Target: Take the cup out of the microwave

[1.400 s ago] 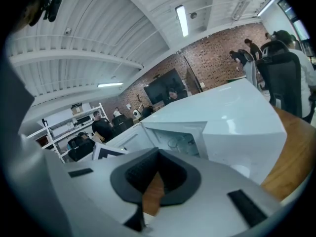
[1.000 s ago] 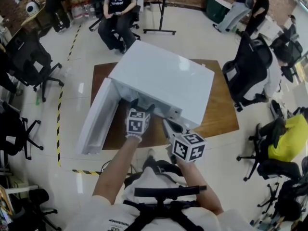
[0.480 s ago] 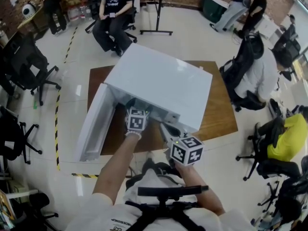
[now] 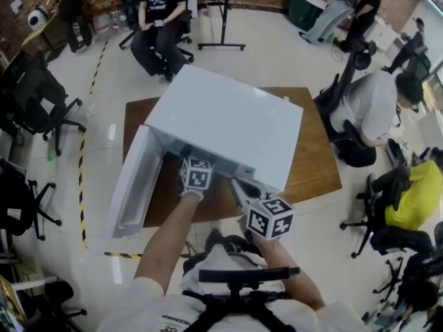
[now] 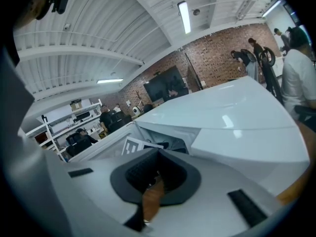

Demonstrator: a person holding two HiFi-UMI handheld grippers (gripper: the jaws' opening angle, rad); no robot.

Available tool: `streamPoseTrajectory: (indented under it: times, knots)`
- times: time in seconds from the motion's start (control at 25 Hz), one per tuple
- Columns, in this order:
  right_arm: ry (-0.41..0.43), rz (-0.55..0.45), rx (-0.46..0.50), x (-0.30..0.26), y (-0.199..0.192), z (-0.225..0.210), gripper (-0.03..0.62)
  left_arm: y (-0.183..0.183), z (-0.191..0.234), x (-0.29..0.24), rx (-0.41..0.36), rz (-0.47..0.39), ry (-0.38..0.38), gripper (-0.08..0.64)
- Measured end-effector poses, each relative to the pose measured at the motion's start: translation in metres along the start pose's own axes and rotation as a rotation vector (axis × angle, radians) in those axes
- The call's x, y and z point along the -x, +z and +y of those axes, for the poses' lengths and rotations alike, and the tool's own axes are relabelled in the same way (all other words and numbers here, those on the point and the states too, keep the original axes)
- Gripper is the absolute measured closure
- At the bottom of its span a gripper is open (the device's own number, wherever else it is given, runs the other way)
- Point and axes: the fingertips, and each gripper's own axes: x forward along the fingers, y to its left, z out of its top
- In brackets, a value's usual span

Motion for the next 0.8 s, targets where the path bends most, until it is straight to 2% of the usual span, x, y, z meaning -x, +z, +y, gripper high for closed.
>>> streamPoseTrajectory:
  times: [0.16,0.24,0.56,0.8]
  knots:
    - [0.011,0.0,-0.011,0.002,0.002,-0.003,0.589,0.002,-0.004,-0.002,0.001,0.001,0.006,0.169]
    - [0.018,0.0,-0.01,0.003,0.002,-0.003,0.589,0.001,-0.004,-0.002,-0.009,-0.003,0.009,0.21]
    - [0.024,0.002,0.002,0.004,0.004,0.0,0.589,0.006,0.0,0.008,-0.001,-0.034,0.021,0.21]
    - [0.036,-0.001,-0.001,0.012,0.001,0.007,0.589,0.012,-0.012,0.037,0.045,-0.076,0.027,0.21]
